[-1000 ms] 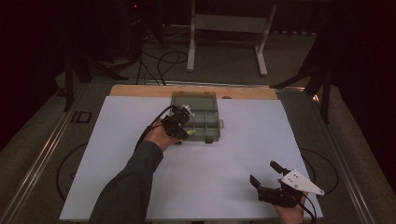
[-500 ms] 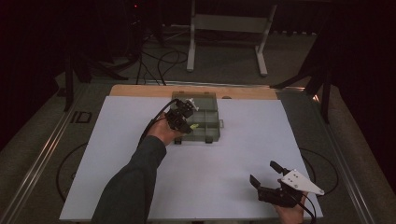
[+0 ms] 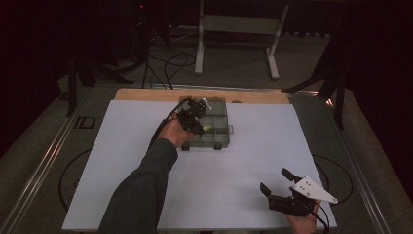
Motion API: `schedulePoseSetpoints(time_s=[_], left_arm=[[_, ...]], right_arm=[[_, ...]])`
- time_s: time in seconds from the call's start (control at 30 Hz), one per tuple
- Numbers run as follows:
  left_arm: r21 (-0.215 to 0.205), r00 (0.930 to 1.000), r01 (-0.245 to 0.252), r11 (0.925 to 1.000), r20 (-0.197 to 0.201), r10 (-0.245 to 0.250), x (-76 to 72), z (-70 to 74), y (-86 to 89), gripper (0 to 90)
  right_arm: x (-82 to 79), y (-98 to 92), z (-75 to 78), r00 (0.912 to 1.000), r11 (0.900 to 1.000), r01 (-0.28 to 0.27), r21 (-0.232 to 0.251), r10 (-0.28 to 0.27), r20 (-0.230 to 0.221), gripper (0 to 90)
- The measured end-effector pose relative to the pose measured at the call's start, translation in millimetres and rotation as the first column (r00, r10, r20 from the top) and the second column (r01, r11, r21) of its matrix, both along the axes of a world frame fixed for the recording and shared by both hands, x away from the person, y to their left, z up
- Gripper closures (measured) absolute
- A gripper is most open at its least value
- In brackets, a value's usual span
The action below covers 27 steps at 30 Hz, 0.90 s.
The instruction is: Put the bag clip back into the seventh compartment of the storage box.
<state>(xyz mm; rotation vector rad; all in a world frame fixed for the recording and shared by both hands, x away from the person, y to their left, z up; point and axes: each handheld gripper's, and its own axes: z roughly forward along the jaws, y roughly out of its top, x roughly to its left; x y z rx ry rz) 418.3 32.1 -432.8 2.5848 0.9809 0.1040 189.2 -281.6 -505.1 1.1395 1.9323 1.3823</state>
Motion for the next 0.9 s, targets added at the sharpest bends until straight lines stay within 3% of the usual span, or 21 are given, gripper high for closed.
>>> schedulePoseSetpoints(time_s=[0.23,0.9], left_arm=[[-0.01,1.0,-0.009,0.9999,-0.004,0.009,5.3,3.1,-3.7,81.1],[0.005,0.9986,-0.028,0.9996,-0.045,0.028,15.3,-10.2,-16.5,81.1]], right_arm=[[-0.5,0.1,0.5,1.0,1.0,0.0,0.001,0.0,0.003,8.0],[-0.3,1.5,0.6,1.0,1.0,0.002,0.008,-0.002,0.001,8.0]])
